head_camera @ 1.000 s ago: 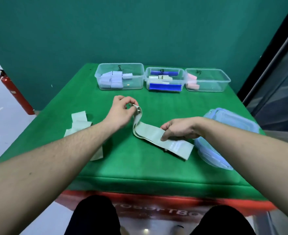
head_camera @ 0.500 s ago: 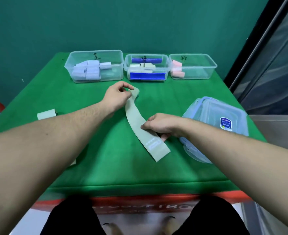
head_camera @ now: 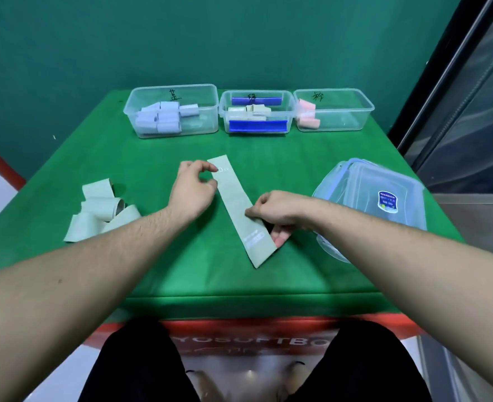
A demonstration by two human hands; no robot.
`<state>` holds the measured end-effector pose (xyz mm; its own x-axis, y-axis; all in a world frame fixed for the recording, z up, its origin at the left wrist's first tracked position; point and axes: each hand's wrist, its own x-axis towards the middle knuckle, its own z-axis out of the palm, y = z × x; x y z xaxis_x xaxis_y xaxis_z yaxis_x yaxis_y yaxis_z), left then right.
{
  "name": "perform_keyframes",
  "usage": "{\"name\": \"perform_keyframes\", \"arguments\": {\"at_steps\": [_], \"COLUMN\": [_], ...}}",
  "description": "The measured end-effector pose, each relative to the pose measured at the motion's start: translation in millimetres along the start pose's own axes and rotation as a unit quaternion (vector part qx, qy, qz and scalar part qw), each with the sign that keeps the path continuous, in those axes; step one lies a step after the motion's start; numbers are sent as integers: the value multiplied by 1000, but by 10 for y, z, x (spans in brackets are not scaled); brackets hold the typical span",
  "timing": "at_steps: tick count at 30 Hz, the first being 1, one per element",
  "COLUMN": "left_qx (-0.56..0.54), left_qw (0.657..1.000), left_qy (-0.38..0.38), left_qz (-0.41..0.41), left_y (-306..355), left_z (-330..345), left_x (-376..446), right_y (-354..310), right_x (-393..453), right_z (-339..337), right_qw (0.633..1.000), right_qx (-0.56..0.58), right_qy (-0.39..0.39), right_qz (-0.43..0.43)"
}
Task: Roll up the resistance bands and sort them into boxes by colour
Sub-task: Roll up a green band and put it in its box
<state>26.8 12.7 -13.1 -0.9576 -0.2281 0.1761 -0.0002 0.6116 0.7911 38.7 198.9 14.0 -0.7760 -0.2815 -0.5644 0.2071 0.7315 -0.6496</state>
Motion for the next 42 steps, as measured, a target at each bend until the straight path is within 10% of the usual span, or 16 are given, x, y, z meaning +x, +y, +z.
{"name": "perform_keyframes", "arguments": {"at_steps": [8,12,16,42], "left_qx": [-49,-49,29,5], "left_qw": [992,979,959,989], "left_qy": [-87,-140,-202,-27], "left_qz": [80,139,194,144], "left_y": [-60,-104,-217,-240], "left_z": [-9,-83,-198,-23], "left_x": [-882,-1165,-1335,-1393], "right_y": [86,218,414,733], "right_x": [-347,-368,-523,-319], "right_z": [206,280,323,632], "right_qw": [993,981,958,921], "right_qx": [113,-64,-107,-76], "right_qy": [7,123,73,252], "right_qz": [-30,-135,-257,-287]}}
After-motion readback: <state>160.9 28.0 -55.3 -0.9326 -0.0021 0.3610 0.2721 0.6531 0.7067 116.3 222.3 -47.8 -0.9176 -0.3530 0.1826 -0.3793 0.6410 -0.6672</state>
